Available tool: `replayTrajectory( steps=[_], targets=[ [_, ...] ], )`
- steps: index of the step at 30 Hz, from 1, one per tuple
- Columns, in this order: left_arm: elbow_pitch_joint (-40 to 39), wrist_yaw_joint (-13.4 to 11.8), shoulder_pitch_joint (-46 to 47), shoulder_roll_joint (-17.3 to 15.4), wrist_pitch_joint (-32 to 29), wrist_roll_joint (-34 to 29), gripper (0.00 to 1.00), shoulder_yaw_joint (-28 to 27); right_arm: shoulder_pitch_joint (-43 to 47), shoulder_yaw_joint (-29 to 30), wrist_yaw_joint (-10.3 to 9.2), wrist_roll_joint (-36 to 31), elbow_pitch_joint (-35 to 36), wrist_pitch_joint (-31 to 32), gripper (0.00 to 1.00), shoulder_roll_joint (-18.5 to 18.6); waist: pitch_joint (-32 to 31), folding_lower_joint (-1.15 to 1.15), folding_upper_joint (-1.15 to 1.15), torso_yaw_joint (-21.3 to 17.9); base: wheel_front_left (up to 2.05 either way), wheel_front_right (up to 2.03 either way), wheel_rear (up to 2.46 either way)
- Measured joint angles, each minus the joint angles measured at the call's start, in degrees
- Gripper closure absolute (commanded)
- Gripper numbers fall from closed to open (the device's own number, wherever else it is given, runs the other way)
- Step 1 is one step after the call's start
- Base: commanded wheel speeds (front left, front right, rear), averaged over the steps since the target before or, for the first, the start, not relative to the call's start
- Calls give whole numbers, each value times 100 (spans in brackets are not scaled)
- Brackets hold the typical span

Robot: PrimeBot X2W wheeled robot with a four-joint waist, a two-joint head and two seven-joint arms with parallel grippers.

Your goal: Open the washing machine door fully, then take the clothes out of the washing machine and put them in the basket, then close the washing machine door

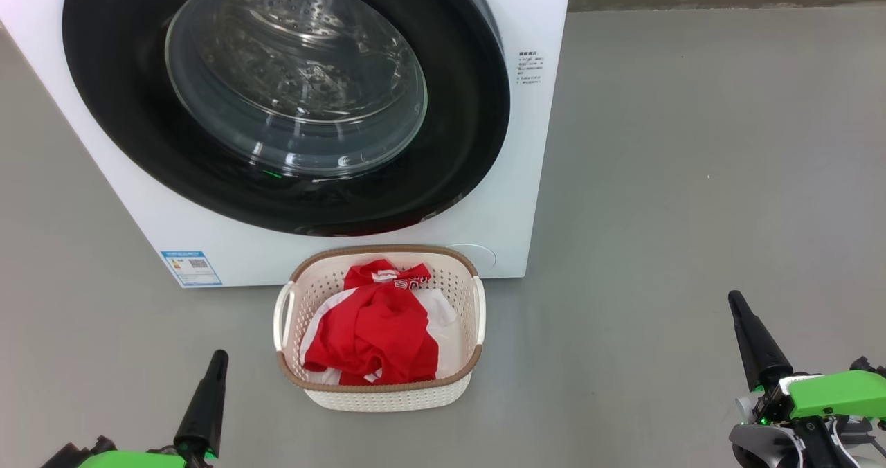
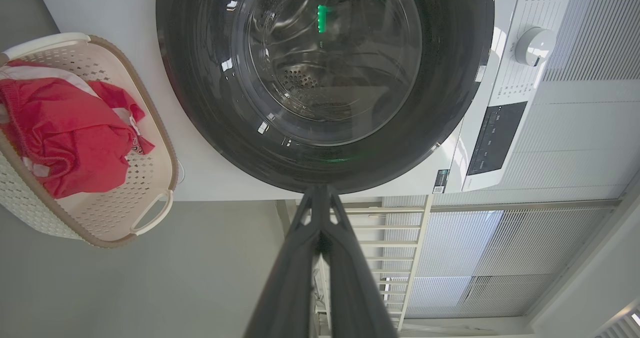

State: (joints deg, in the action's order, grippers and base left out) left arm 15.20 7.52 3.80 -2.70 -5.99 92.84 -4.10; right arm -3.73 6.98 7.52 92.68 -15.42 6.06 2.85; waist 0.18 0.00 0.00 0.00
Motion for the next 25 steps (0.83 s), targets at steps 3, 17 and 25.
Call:
replayTrajectory(
  steps=[3, 17, 25],
  targets=[
    [0, 0, 0, 2, 0, 0, 100, -1, 0, 1, 0, 0, 0, 0, 100, -3, 0, 0, 0, 0, 0, 0, 0],
    [0, 0, 0, 10, -7, 0, 100, -8, 0, 7, 0, -1, 0, 0, 100, -14, 0, 0, 0, 0, 0, 0, 0],
    [0, 0, 0, 11, -7, 0, 100, -11, 0, 10, 0, -1, 0, 1, 100, -16, 0, 0, 0, 0, 0, 0, 0]
  ],
)
